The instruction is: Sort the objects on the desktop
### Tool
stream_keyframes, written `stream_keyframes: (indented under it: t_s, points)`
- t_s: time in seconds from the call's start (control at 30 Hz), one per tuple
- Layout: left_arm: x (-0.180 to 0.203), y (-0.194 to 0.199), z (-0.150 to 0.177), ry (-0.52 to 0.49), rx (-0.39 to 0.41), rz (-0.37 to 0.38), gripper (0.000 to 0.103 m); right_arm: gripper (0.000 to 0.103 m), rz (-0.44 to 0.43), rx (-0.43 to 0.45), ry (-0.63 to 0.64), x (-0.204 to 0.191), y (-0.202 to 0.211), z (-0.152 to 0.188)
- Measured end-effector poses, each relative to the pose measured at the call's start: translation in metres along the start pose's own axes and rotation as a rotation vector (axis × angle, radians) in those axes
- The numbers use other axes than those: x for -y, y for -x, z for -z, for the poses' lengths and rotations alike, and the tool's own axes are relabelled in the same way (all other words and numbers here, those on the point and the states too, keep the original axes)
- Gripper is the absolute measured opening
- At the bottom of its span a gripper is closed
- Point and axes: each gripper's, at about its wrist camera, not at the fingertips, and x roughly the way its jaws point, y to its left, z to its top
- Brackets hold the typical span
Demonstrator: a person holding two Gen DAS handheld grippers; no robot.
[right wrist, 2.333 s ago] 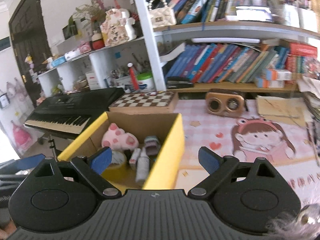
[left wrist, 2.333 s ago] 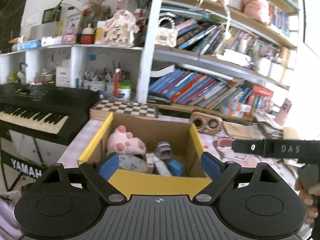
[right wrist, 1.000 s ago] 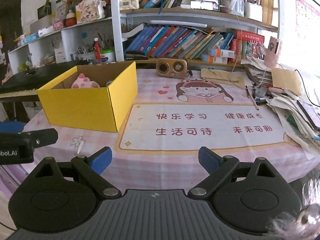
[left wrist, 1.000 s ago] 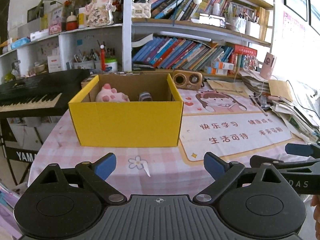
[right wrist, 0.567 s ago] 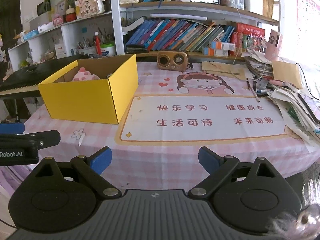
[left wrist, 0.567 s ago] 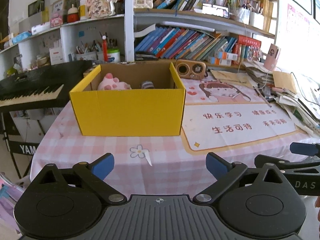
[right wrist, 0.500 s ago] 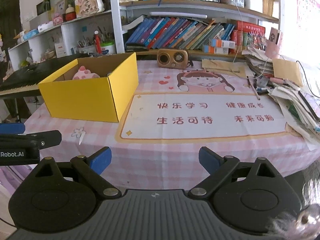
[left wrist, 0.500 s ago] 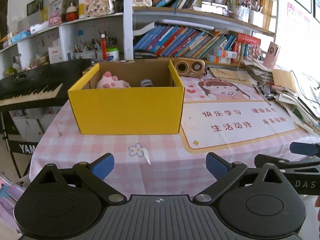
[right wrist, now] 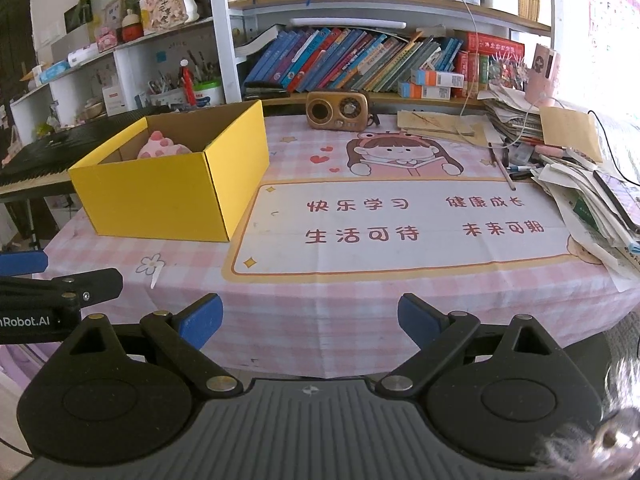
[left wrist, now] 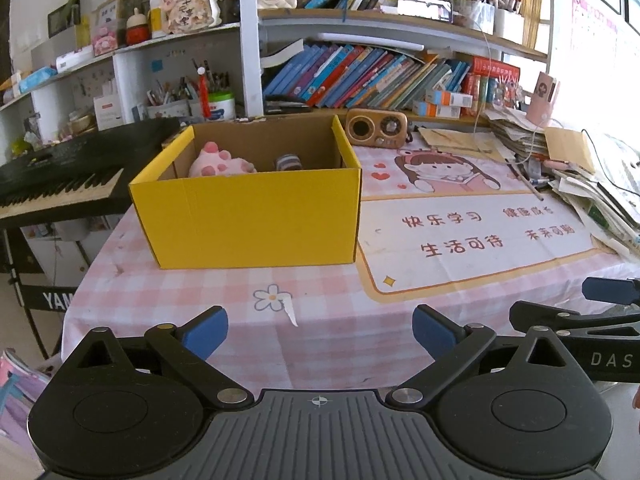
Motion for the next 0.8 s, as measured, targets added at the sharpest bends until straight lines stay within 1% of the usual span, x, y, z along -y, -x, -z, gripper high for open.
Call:
stream_keyframes:
  t_s: [0.53,0.8]
  points:
    - [-0.004,-0.006,0.001,0.007,-0.024,-0.004,0.1,0.096,-0.005,-0.009,0.002,0.0,-0.003,0.0]
    - [-0.011,-0.011,0.002,0.021,-0.039,-0.006,0.101,0.096,-0.014,-0.025,0.019,-0.008,-0.011,-0.003]
